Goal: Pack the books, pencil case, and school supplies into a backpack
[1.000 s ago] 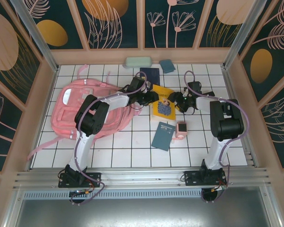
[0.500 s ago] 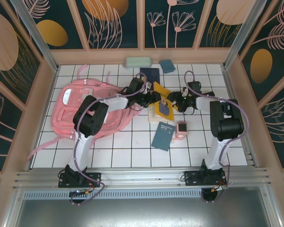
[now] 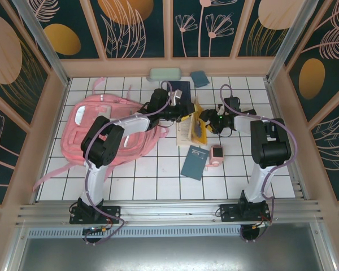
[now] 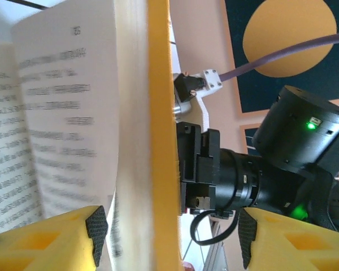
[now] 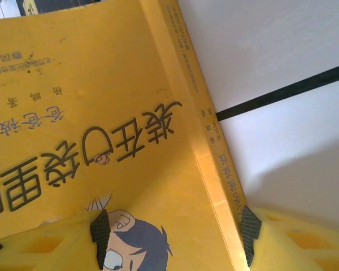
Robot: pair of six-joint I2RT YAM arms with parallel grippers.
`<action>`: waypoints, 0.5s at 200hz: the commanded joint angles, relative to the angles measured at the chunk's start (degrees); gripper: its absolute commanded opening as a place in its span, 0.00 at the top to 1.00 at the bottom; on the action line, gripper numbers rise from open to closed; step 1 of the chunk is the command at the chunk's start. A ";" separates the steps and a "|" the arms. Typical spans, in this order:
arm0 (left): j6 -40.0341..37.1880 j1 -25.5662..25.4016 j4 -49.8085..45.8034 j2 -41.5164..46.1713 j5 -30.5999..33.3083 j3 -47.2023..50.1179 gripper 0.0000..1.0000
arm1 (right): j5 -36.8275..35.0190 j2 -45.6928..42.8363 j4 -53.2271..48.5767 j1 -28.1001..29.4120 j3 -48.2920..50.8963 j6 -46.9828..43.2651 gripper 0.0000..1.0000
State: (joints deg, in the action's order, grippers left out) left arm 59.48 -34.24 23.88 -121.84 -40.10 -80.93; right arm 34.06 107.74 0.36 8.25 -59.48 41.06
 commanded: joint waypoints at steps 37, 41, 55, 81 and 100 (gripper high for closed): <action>1.81 -0.74 1.14 -0.99 -1.47 0.56 0.33 | 3.20 -0.16 2.79 0.36 -0.51 1.12 0.36; 0.88 -0.71 -0.36 -1.20 -1.14 0.09 0.33 | 3.20 -0.09 2.75 0.36 -0.53 1.10 0.36; -2.19 -0.74 -5.16 -1.72 0.34 -1.23 0.33 | 3.12 -0.03 2.52 0.41 -0.49 1.04 0.36; -6.80 -0.68 -12.86 -2.67 3.27 -2.88 0.32 | 2.85 -0.02 2.25 0.37 -0.78 0.86 0.36; -8.54 -0.64 -16.07 -3.22 4.68 -2.97 0.33 | 2.76 0.14 2.03 0.34 -0.85 0.86 0.36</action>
State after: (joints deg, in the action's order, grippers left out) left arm 55.94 -34.30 16.27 -123.15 -37.63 -82.65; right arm 34.83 107.74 1.15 8.25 -59.48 41.28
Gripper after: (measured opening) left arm 0.675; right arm 0.640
